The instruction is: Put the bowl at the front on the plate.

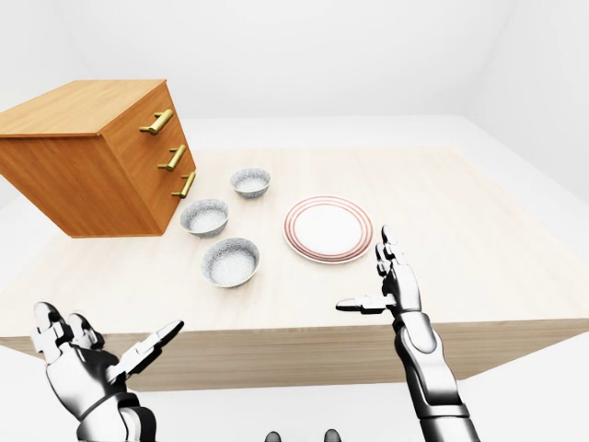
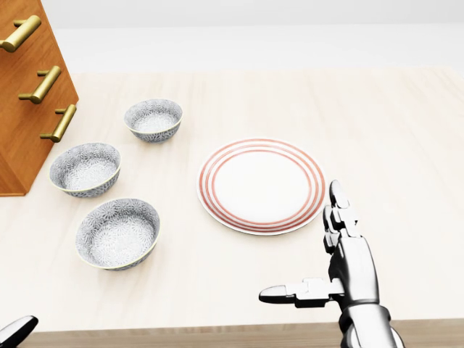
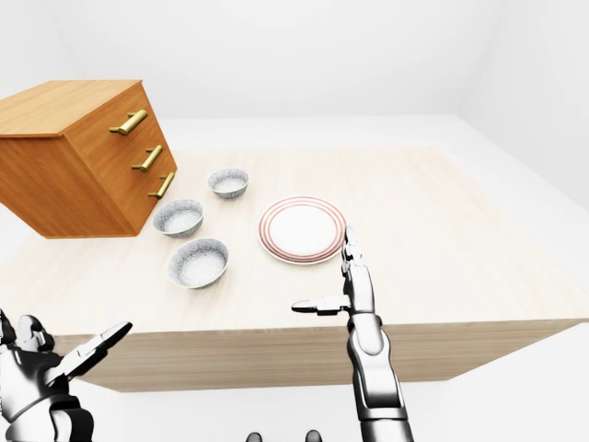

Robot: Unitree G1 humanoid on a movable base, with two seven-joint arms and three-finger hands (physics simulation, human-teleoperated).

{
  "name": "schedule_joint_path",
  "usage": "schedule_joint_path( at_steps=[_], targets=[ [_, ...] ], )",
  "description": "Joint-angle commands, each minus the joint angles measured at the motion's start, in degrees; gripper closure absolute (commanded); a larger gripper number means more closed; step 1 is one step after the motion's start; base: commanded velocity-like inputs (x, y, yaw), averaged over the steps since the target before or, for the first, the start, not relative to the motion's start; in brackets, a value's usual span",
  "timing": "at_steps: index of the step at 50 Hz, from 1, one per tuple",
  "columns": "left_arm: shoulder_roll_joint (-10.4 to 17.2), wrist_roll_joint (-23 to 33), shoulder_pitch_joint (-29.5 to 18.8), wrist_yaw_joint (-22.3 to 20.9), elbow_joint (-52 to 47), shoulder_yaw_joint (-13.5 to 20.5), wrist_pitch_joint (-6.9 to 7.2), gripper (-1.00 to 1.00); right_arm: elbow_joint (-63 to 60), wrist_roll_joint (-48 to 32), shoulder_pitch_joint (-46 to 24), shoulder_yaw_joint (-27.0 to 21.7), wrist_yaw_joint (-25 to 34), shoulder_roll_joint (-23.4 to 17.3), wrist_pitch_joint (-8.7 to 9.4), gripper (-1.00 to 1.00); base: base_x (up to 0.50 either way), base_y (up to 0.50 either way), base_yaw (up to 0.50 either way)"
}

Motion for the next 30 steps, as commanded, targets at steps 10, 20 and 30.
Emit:
schedule_joint_path(
  at_steps=[10,20,30],
  targets=[
    [-3.2,-7.7,2.5,-2.2,0.6,12.4,1.85,-1.0,0.0,-0.8,-0.4,0.1,-0.7,0.1,1.04,-1.0,0.0,0.0,0.0],
    [-2.8,-8.5,2.1,-2.6,3.6,18.5,5.96,-1.0,0.9,-0.1,-0.6,-0.4,-1.1,-0.1,0.94,-1.0,0.0,0.0,0.0],
    [-3.1,-8.8,1.7,-2.5,4.3,19.0,3.13,-1.0,1.5,-0.4,-0.8,-0.4,-1.1,-0.2,0.93,-1.0,0.0,0.0,0.0]
  ],
)
